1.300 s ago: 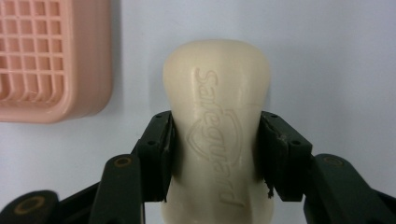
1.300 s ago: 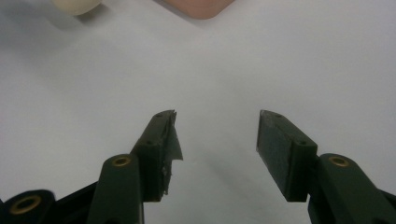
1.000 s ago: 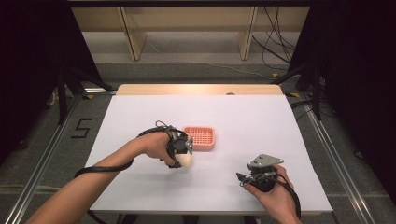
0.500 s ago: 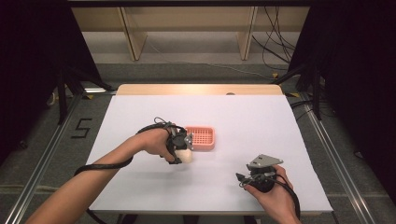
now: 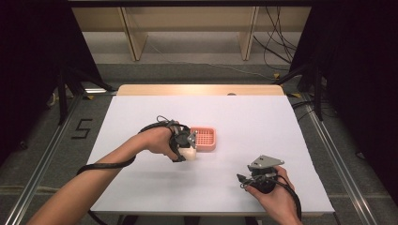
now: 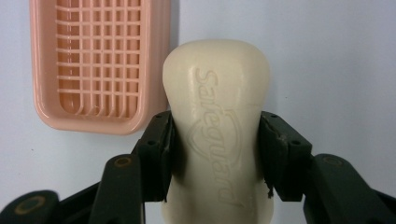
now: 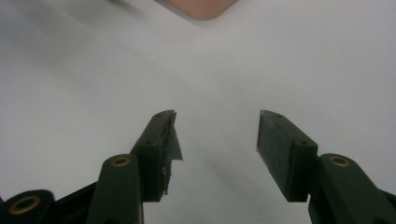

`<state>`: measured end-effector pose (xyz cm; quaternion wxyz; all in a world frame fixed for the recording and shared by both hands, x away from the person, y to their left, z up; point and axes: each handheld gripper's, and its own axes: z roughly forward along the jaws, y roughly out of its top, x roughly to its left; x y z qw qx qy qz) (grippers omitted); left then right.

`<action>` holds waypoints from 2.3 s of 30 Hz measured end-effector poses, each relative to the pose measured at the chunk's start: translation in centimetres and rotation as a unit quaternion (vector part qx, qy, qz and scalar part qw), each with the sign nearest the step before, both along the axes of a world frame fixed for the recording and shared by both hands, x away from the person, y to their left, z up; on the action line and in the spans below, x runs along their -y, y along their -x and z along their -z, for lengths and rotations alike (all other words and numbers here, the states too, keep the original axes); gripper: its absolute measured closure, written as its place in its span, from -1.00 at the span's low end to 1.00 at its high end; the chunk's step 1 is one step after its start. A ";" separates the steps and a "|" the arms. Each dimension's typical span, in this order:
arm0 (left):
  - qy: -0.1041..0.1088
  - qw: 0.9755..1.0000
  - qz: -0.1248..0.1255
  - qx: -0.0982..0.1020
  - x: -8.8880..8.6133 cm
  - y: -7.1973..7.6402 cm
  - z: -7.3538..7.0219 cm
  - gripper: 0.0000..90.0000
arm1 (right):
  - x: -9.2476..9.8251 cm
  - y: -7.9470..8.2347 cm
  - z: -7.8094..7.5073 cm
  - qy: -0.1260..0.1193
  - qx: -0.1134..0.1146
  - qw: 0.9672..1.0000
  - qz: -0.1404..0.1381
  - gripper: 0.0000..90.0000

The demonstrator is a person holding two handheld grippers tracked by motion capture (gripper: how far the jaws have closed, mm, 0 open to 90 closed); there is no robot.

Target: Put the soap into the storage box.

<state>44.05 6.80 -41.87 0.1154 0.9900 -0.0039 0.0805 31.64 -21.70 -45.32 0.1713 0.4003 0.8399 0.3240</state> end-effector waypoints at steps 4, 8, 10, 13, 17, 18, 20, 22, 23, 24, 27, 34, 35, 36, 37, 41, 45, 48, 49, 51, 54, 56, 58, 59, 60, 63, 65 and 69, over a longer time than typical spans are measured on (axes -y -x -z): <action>0.005 1.000 0.001 0.005 0.0 -0.1 -0.1 0.09 | 0.0 0.0 0.0 0.001 0.002 1.000 -0.001 0.05; 0.015 1.000 -0.004 0.015 0.0 -0.3 -0.3 0.09 | 0.0 0.0 0.0 0.000 0.000 1.000 0.000 0.05; 0.015 1.000 -0.007 0.015 0.0 -0.3 -0.4 0.09 | 0.0 0.0 0.0 -0.001 -0.001 1.000 0.000 0.05; 0.025 0.999 -0.015 0.029 0.0 -0.5 -0.5 0.09 | 0.0 0.0 0.0 -0.001 -0.001 1.000 0.000 0.05; 0.031 0.999 -0.018 0.038 0.1 -0.6 -0.6 0.09 | 0.0 0.0 0.0 -0.001 -0.001 1.000 0.001 0.05; 0.032 0.998 -0.017 0.041 0.1 -0.6 -0.7 0.09 | 0.0 0.0 0.0 -0.001 0.000 1.000 0.001 0.05; 0.038 0.998 -0.018 0.046 0.1 -0.7 -0.8 0.09 | 0.0 0.0 0.0 0.000 0.000 1.000 0.000 0.05; 0.039 0.998 -0.017 0.048 0.1 -0.7 -0.8 0.09 | 0.0 0.0 0.0 -0.001 -0.001 1.000 0.000 0.05; 0.045 0.997 -0.021 0.052 0.2 -0.8 -0.9 0.09 | 0.0 0.0 0.0 0.001 0.001 1.000 0.000 0.05; 0.046 0.997 -0.021 0.054 0.2 -0.8 -0.9 0.09 | 0.0 0.0 0.0 0.001 0.001 1.000 -0.001 0.05; 0.047 0.997 -0.023 0.054 0.2 -0.9 -1.0 0.09 | 0.0 0.0 0.0 0.000 0.002 1.000 0.000 0.05; 0.053 0.996 -0.030 0.061 0.1 -1.3 -1.1 0.09 | 0.0 0.0 0.0 0.001 0.002 1.000 -0.001 0.05; 0.054 0.996 -0.030 0.065 0.1 -1.5 -1.2 0.09 | 0.0 0.0 0.0 0.001 0.002 1.000 0.000 0.05; 0.054 0.996 -0.030 0.065 0.1 -1.5 -1.2 0.09 | 0.0 0.0 0.0 0.001 0.002 1.000 0.000 0.05; 0.054 0.996 -0.030 0.065 0.1 -1.5 -1.2 0.09 | 0.0 0.0 0.0 -0.002 0.000 1.000 0.001 0.05; 0.058 0.995 -0.029 0.071 0.2 -1.7 -1.3 0.09 | 0.0 0.0 0.0 0.001 0.002 1.000 -0.001 0.05; 0.057 0.996 -0.029 0.069 0.4 -1.9 -1.4 0.09 | 0.0 0.0 0.0 0.001 0.002 1.000 -0.001 0.05; 0.057 0.996 -0.029 0.070 0.5 -2.0 -1.3 0.09 | 0.0 0.1 0.0 -0.005 -0.003 1.000 0.009 0.05; 0.058 0.995 -0.030 0.070 0.5 -2.0 -1.3 0.09 | 0.0 0.1 -0.1 -0.003 -0.002 1.000 0.008 0.05; 0.056 0.995 -0.031 0.071 0.5 -2.2 -1.3 0.09 | 0.0 0.1 0.0 -0.002 -0.002 1.000 0.008 0.05; 0.055 0.995 -0.031 0.074 0.6 -2.4 -1.2 0.09 | 0.0 0.1 0.0 -0.005 -0.002 1.000 0.008 0.05; 0.056 0.995 -0.034 0.072 0.6 -2.5 -1.1 0.09 | 0.0 0.1 0.0 -0.003 -0.002 1.000 0.008 0.05; 0.057 0.995 -0.036 0.071 0.6 -2.6 -1.1 0.09 | 0.0 0.1 0.0 -0.004 -0.002 1.000 0.008 0.05; 0.058 0.995 -0.035 0.074 0.7 -2.7 -1.2 0.09 | 0.0 0.1 0.0 -0.004 -0.002 1.000 0.007 0.05; 0.058 0.995 -0.035 0.074 0.7 -2.7 -1.2 0.09 | 0.0 0.1 0.0 -0.004 -0.002 1.000 0.007 0.05; 0.054 0.995 -0.034 0.075 0.8 -2.9 -1.2 0.09 | 0.0 0.1 0.0 -0.005 -0.002 1.000 0.008 0.05; 0.056 0.995 -0.035 0.076 0.8 -3.0 -1.1 0.09 | 0.0 0.1 0.0 -0.005 -0.002 1.000 0.008 0.05; 0.056 0.995 -0.033 0.074 0.9 -3.1 -1.1 0.09 | 0.0 0.1 0.0 -0.007 -0.003 1.000 0.010 0.05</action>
